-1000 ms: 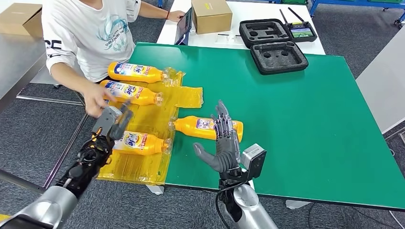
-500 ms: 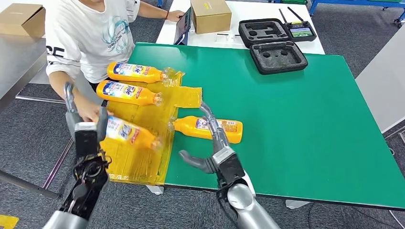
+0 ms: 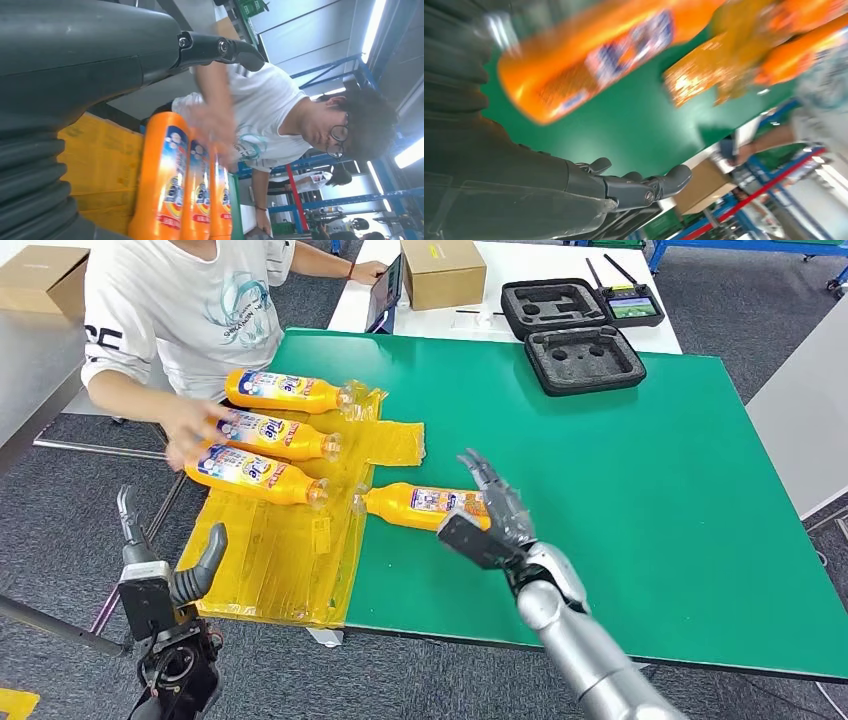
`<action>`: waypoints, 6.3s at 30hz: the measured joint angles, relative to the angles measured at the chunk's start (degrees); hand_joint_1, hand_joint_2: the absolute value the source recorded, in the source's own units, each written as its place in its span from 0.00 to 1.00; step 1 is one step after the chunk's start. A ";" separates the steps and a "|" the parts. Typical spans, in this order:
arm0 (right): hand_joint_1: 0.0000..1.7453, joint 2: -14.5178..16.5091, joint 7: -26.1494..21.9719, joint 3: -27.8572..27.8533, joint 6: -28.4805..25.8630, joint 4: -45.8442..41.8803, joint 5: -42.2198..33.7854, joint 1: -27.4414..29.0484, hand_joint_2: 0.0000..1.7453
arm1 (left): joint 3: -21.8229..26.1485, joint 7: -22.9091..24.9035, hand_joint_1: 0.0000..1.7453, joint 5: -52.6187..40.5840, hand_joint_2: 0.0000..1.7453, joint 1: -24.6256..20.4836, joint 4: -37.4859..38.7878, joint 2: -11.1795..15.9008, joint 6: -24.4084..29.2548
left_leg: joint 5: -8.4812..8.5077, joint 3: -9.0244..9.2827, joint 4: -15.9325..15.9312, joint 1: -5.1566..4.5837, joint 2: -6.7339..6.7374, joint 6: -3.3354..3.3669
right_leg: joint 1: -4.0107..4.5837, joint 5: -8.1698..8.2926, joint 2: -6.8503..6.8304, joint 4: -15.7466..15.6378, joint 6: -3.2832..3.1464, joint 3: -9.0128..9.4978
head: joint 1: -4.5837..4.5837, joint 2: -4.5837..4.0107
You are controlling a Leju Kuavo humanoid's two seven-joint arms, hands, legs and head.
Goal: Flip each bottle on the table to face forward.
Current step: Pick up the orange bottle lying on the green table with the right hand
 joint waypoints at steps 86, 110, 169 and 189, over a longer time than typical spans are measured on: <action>0.00 4.16 -0.27 8.33 25.13 32.43 -7.01 -18.77 1.00 | 0.95 -0.02 0.00 3.07 1.00 -0.32 5.55 -1.43 -7.15 | 0.02 -0.03 0.01 0.01 0.00 0.00 | 0.01 0.01 0.01 0.01 0.00 -0.07 | 0.00 0.00; 0.00 2.87 5.55 14.15 25.76 34.64 1.92 -20.45 1.00 | 0.93 0.67 0.00 4.61 1.00 -1.98 8.39 -1.44 -8.36 | 0.02 0.16 0.01 0.01 0.00 0.00 | 0.01 0.01 0.01 0.00 0.00 0.10 | 0.01 0.01; 1.00 7.80 -24.05 1.01 -7.54 5.55 -26.16 3.44 1.00 | -6.41 10.84 0.00 18.16 1.00 6.89 -7.00 -3.64 -32.80 | 0.00 -0.11 -0.01 0.01 0.01 -0.01 | 0.01 0.01 0.02 -0.01 0.00 -0.17 | -0.01 0.01; 1.00 12.04 -24.05 6.90 -4.56 6.97 -26.14 7.67 1.00 | -18.41 12.41 0.00 21.09 1.00 -2.11 -2.84 -3.43 -37.56 | 0.00 -0.18 -0.01 0.01 0.03 -0.01 | 0.01 0.01 0.03 -0.01 0.00 -0.24 | 0.00 0.01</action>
